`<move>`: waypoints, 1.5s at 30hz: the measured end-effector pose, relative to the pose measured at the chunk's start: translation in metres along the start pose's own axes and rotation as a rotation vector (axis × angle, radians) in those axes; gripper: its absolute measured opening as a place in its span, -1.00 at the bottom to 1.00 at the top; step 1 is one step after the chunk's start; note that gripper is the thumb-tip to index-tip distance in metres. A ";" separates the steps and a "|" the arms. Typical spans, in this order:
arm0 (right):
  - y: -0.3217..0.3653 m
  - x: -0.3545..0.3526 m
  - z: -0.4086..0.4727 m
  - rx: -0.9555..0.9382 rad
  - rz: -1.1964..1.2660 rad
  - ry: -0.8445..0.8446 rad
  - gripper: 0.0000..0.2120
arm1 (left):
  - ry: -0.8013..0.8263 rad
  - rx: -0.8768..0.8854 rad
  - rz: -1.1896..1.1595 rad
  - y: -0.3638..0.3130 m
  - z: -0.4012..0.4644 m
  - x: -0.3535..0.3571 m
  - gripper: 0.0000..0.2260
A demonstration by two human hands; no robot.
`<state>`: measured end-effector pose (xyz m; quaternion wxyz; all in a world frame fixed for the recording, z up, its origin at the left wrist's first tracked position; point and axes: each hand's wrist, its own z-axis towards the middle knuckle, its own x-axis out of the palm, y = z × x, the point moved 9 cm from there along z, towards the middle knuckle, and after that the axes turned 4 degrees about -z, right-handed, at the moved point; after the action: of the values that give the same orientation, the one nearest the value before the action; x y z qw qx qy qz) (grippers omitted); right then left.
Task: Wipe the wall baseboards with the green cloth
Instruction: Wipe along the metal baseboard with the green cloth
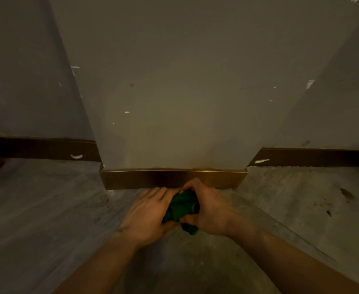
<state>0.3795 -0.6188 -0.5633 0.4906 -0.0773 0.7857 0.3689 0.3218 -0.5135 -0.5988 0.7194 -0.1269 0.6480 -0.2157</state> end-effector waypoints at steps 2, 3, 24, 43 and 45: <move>0.003 -0.002 -0.002 -0.023 -0.024 -0.001 -0.42 | -0.007 0.009 0.095 -0.004 -0.001 -0.008 -0.47; 0.004 -0.002 -0.002 -0.032 -0.040 0.001 -0.43 | -0.008 0.011 0.135 -0.007 -0.002 -0.011 -0.52; 0.029 -0.083 -0.023 -0.142 -0.447 -0.198 -0.49 | -0.044 0.130 0.287 -0.056 0.048 -0.079 -0.61; 0.002 -0.253 -0.063 0.008 -0.653 -0.147 -0.47 | -0.130 0.356 0.031 -0.174 0.151 -0.135 -0.64; -0.013 -0.251 -0.063 -0.003 -0.614 -0.134 -0.47 | -0.109 0.372 0.077 -0.180 0.157 -0.129 -0.62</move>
<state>0.4676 -0.7294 -0.3467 0.6295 -0.2874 0.6911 0.2086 0.4415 -0.6247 -0.3829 0.7721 0.0217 0.5614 -0.2970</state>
